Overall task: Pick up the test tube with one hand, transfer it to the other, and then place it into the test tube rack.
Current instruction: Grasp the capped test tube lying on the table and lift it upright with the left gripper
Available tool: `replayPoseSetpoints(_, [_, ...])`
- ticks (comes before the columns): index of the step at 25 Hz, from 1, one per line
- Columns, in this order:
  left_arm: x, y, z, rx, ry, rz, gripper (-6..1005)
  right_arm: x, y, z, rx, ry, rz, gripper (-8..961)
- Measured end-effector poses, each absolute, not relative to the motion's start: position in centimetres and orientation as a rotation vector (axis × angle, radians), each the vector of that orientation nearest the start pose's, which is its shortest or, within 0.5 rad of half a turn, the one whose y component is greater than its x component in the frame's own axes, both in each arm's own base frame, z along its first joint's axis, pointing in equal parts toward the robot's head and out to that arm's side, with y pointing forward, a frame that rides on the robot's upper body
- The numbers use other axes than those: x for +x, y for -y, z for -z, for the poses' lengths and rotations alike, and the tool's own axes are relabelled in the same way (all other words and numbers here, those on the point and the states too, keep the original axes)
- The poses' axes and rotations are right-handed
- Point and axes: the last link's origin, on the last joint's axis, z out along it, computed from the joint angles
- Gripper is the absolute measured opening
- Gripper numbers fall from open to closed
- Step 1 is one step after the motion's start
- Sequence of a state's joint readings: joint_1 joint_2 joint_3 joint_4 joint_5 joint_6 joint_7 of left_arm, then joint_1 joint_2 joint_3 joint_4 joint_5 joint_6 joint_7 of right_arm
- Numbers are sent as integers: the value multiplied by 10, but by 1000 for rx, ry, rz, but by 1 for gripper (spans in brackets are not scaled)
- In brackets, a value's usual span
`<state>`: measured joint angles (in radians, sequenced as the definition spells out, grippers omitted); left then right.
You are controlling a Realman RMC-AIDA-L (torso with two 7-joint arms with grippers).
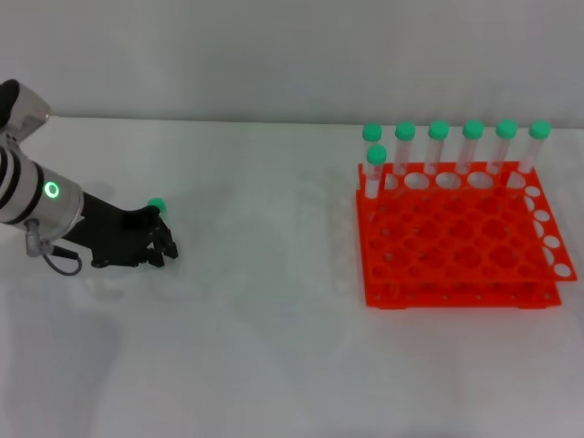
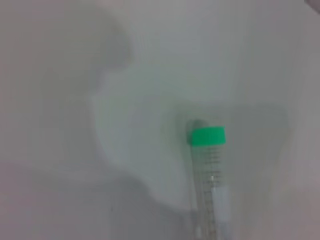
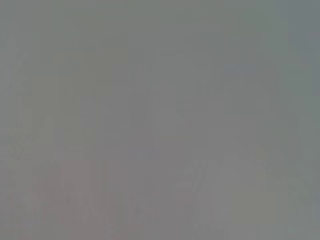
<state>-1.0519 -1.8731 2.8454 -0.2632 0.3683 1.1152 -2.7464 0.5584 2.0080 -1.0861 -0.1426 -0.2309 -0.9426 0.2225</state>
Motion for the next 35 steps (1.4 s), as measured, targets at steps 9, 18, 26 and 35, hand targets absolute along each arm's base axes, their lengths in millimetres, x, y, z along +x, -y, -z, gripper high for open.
replayPoseSetpoints(9, [-271, -433, -22, 2357, -2665, -59, 300, 348, -391, -60, -1478, -539, -554, 855])
replayPoseSetpoints(18, [-274, -432, -21, 2324, -2713, -27, 516, 346, -393, -61, -1483, -528, -553, 855])
replayPoseSetpoints(26, [-274, -439, -22, 2357, -2760, 3, 506, 346, -392, -61, -1482, -527, -552, 854])
replayPoseSetpoints(35, [-268, -442, -19, 2376, -2757, 5, 485, 347, -392, -61, -1481, -528, -551, 854])
